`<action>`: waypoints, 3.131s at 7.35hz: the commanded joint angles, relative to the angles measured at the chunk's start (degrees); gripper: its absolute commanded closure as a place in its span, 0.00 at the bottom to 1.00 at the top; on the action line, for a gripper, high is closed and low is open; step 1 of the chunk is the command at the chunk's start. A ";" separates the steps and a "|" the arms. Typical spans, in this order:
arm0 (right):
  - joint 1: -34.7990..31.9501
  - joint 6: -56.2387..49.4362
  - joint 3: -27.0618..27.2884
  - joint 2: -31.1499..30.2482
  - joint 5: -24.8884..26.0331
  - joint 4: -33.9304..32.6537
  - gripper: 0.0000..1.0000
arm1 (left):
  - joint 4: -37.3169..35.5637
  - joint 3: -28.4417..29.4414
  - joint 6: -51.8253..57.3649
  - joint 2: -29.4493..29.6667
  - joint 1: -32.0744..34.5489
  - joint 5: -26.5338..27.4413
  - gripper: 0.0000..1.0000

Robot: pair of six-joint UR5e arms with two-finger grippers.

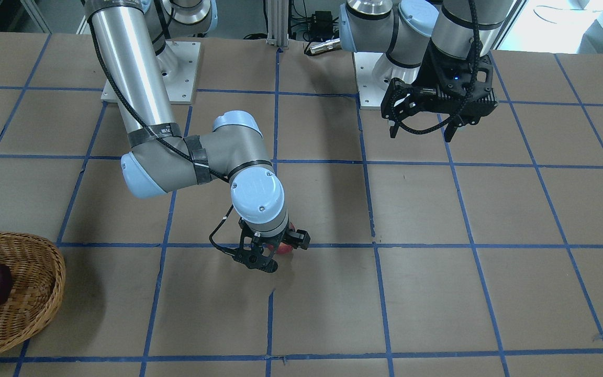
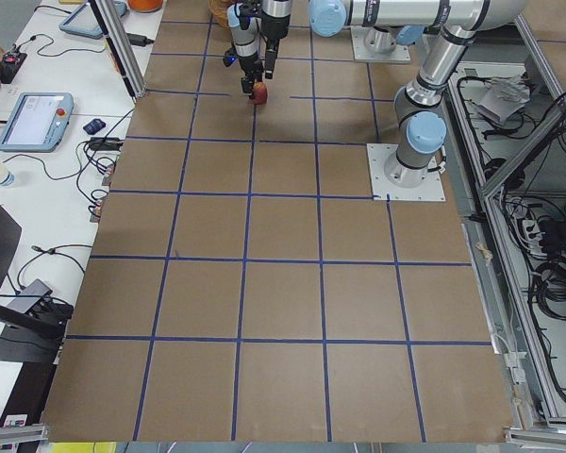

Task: Put all apples into basket
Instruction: 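Grasp the red-yellow apple with the right gripper, then carry the red-yellow apple into the basket with the right gripper, then release the red-yellow apple in the basket and open the right gripper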

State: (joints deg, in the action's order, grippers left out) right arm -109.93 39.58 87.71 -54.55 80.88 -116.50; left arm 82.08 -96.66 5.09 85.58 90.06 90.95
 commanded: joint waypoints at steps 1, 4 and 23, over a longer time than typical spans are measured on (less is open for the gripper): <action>-0.11 -0.29 0.19 0.05 -1.95 -0.05 0.30 | 0.01 -0.02 -0.17 0.20 0.02 -0.15 0.00; 1.38 -0.82 -1.21 -0.82 -1.08 0.22 1.00 | 0.01 -0.02 -0.17 0.11 0.03 -0.16 0.00; 39.09 -57.05 -8.16 -2.41 13.52 12.52 0.18 | 0.62 1.12 -0.08 -0.15 0.47 0.11 0.00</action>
State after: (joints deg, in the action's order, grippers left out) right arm -70.85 -16.14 79.82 -57.31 94.43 -103.93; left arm 82.70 -95.67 5.01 85.50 90.52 90.93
